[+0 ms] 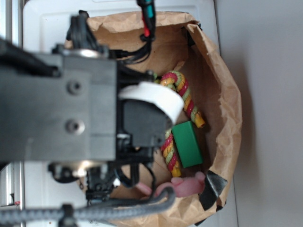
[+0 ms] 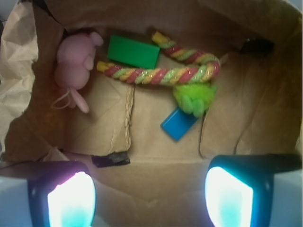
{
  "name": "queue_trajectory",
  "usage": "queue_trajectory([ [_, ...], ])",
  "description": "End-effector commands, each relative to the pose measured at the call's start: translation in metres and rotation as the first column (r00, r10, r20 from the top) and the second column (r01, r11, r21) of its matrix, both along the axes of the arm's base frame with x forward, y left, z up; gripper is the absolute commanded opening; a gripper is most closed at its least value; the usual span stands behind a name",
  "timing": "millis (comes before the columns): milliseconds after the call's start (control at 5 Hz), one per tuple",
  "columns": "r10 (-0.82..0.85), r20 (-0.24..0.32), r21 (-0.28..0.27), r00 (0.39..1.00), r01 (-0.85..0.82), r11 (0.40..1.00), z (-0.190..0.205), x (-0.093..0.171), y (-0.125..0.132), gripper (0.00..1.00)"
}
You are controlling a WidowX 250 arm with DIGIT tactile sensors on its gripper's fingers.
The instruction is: Grab the green animal.
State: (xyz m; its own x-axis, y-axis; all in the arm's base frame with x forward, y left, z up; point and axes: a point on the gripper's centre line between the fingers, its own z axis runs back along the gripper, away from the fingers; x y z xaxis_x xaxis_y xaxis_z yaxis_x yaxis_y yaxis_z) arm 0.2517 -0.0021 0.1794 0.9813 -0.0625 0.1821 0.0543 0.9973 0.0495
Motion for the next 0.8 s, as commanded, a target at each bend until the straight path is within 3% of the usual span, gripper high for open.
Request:
queue_trajectory([
  [0,-0.058,0.074,0.025,0.996,0.056,0.998,-0.001,0.021,0.016,1.0],
  [600,-0.225,0.088,-0.035,0.97,0.229,0.973,-0.036,0.032,0.035,1.0],
])
